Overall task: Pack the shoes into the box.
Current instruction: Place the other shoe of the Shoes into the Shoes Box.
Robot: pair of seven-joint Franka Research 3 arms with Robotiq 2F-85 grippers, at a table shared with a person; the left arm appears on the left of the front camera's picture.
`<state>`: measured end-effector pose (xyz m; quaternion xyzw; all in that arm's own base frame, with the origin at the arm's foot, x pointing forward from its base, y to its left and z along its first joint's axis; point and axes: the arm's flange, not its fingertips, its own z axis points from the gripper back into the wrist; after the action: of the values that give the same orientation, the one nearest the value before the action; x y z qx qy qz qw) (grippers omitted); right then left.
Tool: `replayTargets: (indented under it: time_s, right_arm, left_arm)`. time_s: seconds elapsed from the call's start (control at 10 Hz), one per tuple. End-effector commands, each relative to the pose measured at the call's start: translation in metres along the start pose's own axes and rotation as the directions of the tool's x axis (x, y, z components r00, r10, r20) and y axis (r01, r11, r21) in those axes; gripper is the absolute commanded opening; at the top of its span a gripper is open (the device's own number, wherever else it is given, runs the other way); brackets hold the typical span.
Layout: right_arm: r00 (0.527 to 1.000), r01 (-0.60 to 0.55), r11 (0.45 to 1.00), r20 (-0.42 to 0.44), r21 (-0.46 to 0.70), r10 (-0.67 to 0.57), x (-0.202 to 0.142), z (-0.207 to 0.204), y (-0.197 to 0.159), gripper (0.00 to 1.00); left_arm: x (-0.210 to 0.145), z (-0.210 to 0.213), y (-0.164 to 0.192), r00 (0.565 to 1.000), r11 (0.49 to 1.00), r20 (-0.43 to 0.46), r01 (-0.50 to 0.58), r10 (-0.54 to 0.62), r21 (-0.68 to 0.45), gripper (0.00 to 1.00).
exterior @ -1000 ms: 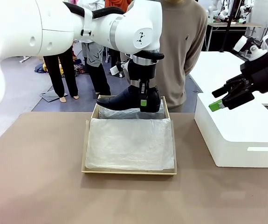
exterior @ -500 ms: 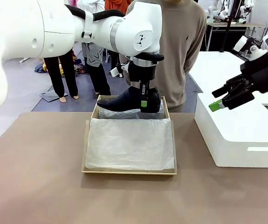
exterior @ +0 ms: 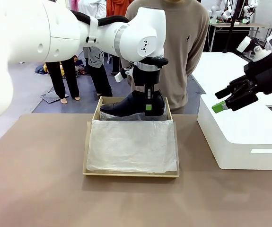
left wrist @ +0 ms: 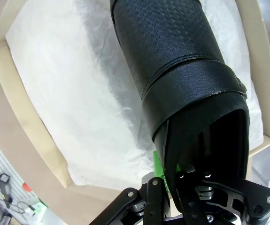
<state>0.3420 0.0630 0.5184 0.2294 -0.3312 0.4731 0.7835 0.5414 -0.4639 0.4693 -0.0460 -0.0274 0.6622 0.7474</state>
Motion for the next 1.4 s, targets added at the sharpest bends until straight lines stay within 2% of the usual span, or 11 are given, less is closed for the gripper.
replayTargets:
  time_s: [0.0,1.3]
  right_arm:
    - [0.999,-0.021,1.0,0.035,0.013,0.02,0.0,-0.003,-0.003,1.0]
    - [0.999,-0.021,1.0,0.035,0.013,0.02,0.0,-0.003,-0.003,1.0]
  left_arm:
    - [-0.006,0.004,-0.001,0.998,0.999,0.054,-0.035,0.036,-0.017,0.0]
    - [-0.005,-0.03,-0.01,0.998,0.999,0.056,0.031,-0.032,0.026,0.0]
